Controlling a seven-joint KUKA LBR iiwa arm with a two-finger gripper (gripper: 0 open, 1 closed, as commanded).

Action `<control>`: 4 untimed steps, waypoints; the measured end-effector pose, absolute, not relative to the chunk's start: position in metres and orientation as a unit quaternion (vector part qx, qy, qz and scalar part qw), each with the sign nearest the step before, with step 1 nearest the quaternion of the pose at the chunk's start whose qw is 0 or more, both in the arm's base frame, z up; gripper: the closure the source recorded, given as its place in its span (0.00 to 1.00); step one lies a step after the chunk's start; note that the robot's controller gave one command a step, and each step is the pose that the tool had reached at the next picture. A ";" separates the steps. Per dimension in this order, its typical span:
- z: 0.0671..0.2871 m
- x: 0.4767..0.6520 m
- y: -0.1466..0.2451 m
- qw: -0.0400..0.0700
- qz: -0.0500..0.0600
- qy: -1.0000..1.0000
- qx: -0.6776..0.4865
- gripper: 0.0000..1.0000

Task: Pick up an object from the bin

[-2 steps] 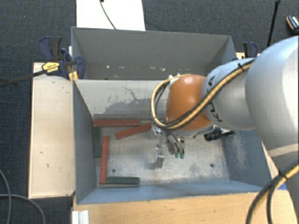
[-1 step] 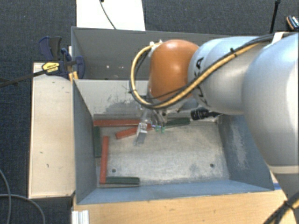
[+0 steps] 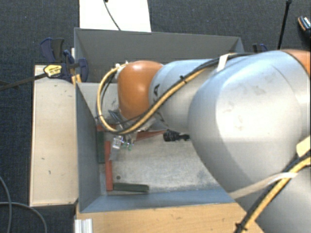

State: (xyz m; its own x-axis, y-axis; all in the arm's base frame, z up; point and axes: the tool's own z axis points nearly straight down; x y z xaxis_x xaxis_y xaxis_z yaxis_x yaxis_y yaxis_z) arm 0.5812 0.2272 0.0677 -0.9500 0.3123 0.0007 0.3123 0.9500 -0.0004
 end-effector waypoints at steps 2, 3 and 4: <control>0.173 0.583 0.183 -0.005 -0.001 -0.988 0.154 0.00; 0.067 0.573 0.146 0.002 0.000 -0.989 0.150 0.00; 0.073 0.576 0.148 -0.004 -0.001 -0.989 0.149 1.00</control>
Offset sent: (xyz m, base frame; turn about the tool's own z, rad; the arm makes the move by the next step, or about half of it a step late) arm 0.0072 -0.0238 0.0023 -0.4261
